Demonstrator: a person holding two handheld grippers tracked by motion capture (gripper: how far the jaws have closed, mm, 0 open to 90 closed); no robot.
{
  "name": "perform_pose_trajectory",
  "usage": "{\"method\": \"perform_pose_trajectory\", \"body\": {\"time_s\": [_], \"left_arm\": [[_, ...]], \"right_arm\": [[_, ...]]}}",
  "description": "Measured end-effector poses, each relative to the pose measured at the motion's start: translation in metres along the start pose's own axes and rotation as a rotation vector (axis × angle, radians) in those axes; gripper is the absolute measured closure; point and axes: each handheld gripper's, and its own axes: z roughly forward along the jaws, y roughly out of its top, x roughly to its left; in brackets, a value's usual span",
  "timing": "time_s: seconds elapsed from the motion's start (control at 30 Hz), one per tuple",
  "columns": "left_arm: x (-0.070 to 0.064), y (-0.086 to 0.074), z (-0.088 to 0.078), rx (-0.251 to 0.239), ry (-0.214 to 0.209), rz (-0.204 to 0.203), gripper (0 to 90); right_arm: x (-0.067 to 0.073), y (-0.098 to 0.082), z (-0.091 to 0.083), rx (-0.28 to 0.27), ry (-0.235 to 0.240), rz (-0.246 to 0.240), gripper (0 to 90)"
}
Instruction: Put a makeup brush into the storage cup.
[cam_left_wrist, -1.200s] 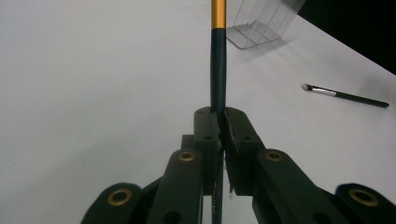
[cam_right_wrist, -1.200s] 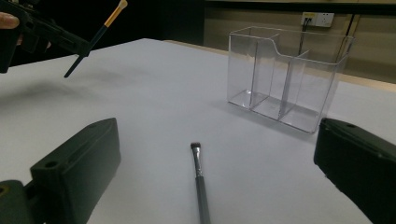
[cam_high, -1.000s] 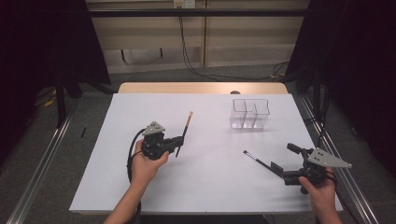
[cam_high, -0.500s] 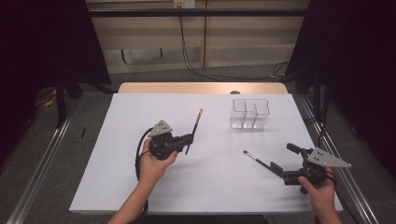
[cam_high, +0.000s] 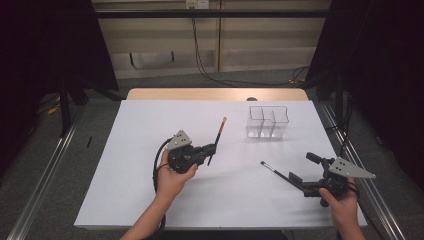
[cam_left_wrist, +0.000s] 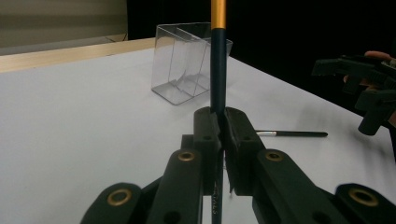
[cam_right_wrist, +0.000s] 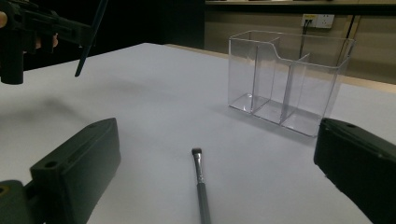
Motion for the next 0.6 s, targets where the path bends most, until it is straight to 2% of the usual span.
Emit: {"method": "perform_pose_trajectory", "body": {"time_s": [0.3,0.6], "left_arm": [[-0.0042,-0.0001,0.0023,-0.015,-0.030,0.015,84.2],[-0.0055,-0.0027,0.0055,0.000,-0.048,0.028,84.1]], "right_arm": [[-0.0003,0.0010,0.0039,-0.001,0.005,0.034,0.0],[-0.0012,0.0049,0.0088,0.011,0.004,0.054,0.0]]}}
